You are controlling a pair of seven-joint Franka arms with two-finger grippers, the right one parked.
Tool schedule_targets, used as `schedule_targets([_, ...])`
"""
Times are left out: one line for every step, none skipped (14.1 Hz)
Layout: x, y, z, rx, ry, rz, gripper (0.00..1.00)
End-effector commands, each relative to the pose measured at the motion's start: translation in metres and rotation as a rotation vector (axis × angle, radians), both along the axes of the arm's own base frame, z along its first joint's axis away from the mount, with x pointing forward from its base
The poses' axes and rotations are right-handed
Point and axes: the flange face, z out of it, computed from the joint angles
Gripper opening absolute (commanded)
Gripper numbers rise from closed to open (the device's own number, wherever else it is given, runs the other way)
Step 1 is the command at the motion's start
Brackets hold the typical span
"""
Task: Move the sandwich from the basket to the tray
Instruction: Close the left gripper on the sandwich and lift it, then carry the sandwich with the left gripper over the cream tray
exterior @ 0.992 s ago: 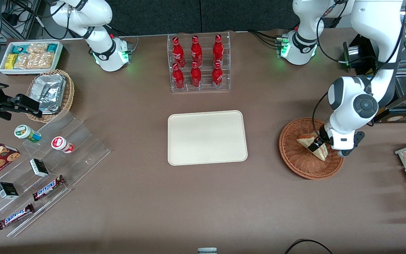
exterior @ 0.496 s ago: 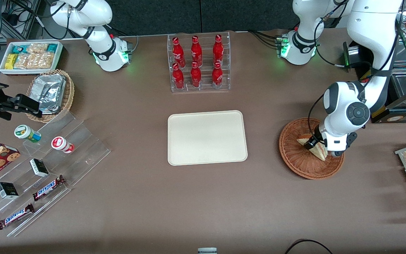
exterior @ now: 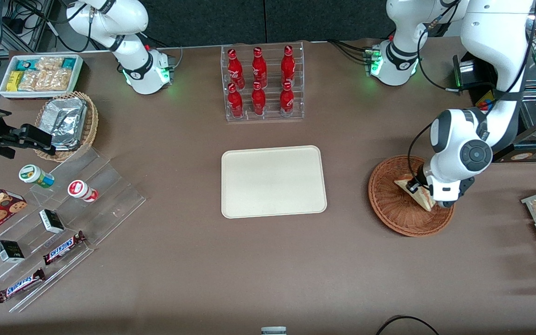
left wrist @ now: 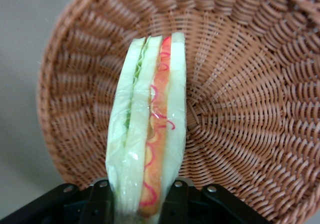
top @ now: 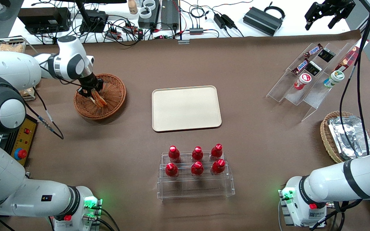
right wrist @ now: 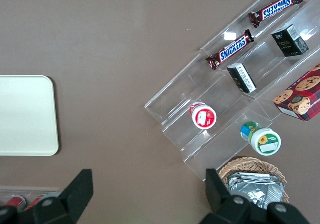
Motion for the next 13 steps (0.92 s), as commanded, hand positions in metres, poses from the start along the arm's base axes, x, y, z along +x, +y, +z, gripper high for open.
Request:
schedule_targets([0.018, -0.014, 0.030, 0.033, 0.012, -0.055, 0.00])
schedule_targets([0.018, -0.043, 0.039, 0.025, 0.004, -0.118, 0.00])
schedule_targets([0.017, -0.067, 0.047, 0.025, 0.003, -0.160, 0.00])
schedule_targets([0.015, -0.092, 0.056, 0.026, 0.003, -0.201, 0.00])
schedule_targets([0.012, -0.122, 0.066, 0.024, -0.004, -0.248, 0.00])
schedule_targets([0.010, -0.153, 0.074, 0.021, -0.015, -0.296, 0.00])
schedule_targets([0.006, -0.180, 0.082, 0.012, -0.029, -0.335, 0.00])
schedule_targets([0.000, -0.208, 0.086, 0.003, -0.040, -0.377, 0.00])
schedule_targets([-0.004, -0.234, 0.085, -0.012, -0.047, -0.408, 0.00])
schedule_targets([-0.009, -0.265, 0.082, -0.038, -0.050, -0.439, 0.00])
schedule_targets([-0.010, -0.289, 0.081, -0.060, -0.056, -0.458, 0.00])
schedule_targets([-0.011, -0.318, 0.077, -0.077, -0.063, -0.483, 0.00])
schedule_targets([-0.015, -0.342, 0.074, -0.083, -0.068, -0.510, 0.00])
